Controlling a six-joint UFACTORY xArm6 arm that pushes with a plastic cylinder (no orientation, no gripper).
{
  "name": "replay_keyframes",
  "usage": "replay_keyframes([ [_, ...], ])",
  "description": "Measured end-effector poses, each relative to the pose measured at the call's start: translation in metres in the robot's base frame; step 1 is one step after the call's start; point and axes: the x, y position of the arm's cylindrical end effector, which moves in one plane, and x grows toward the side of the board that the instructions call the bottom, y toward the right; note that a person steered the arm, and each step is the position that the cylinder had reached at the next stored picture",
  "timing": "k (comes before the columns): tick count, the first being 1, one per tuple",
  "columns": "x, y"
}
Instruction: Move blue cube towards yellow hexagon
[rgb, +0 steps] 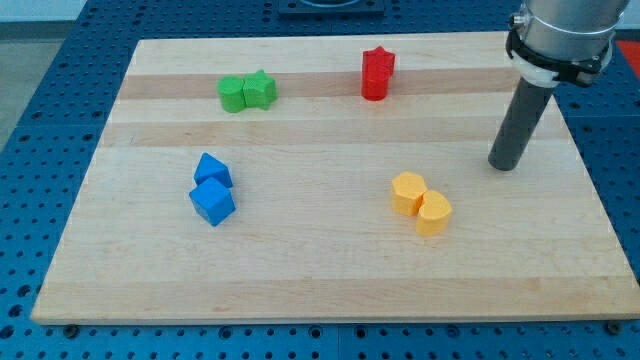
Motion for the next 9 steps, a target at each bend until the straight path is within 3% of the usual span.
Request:
replay_keyframes([
  [2, -0.008, -0.003],
  [4, -0.034, -0.053],
  [9, -0.023, -0.227],
])
